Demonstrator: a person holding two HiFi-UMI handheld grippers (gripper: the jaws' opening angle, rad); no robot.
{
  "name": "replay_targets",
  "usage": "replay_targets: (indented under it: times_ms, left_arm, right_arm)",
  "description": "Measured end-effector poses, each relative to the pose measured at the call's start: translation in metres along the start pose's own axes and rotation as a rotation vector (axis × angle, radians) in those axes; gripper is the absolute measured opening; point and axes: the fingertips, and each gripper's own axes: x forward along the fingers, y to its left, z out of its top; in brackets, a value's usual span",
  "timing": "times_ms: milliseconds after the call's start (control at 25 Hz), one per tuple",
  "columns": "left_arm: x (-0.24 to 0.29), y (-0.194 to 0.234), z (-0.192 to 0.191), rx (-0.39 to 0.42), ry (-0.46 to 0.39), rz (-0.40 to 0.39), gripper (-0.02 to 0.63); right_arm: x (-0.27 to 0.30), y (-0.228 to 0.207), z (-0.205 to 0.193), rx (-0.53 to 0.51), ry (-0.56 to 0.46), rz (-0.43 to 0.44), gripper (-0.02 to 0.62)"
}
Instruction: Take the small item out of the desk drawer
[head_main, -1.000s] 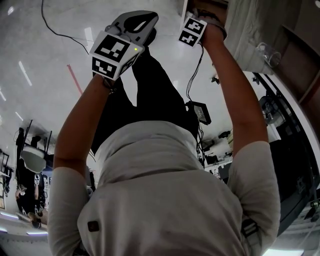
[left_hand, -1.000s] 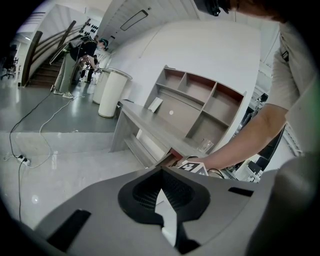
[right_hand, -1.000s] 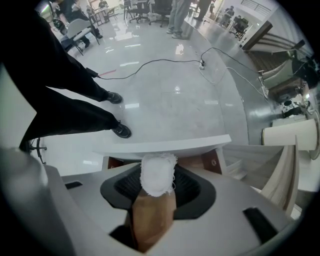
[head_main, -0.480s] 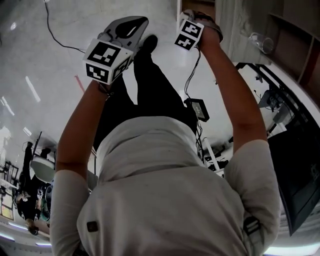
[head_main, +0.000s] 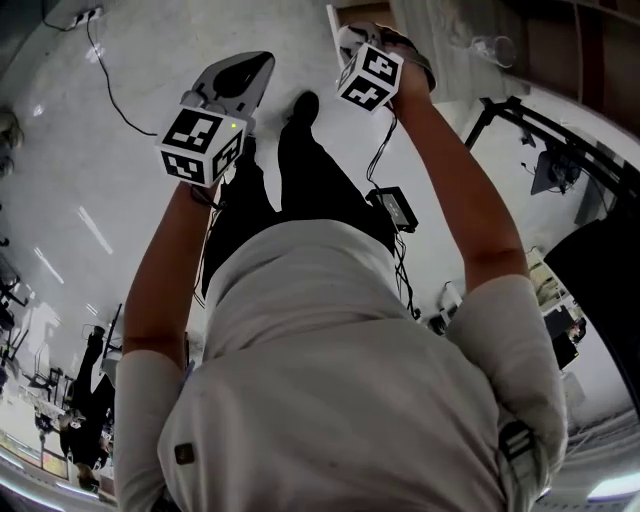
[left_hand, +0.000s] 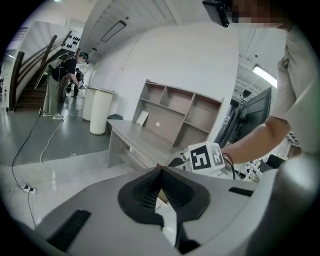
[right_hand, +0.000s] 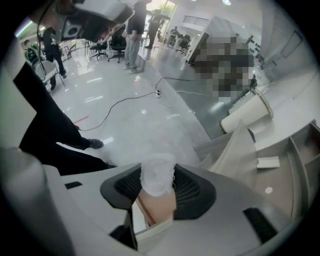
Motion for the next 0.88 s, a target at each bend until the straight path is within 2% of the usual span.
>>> replay_targets:
  times_ms: [200,400,560,880]
  left_arm:
    - [-0.01,-0.033,0.018,0.04,-0.01,-0.027,0.012]
    - [-0.011,-0.049,0.033,0.087,-0.018,-0.055,0.012]
    - [-0.035,-0.058,0.052,0.102,-0.045,-0.079,0.012]
    - [-0.091,-0.077,0.097,0.204,-0.126,-0.109,0.012]
  right_arm:
    - [-0.046,-0.008,-0.008,0.133,-0.072,-0.041,0.181]
    - [-0.087,-0.02,-0.013,0.212,-0.126,-0.115,0.181]
    - [-0.14,-0.014,0.012,0.273,-0.202,-0.172,0.181]
    - [-0.233,-0.002,0.046,0.421,-0.322,-0.294,0.181]
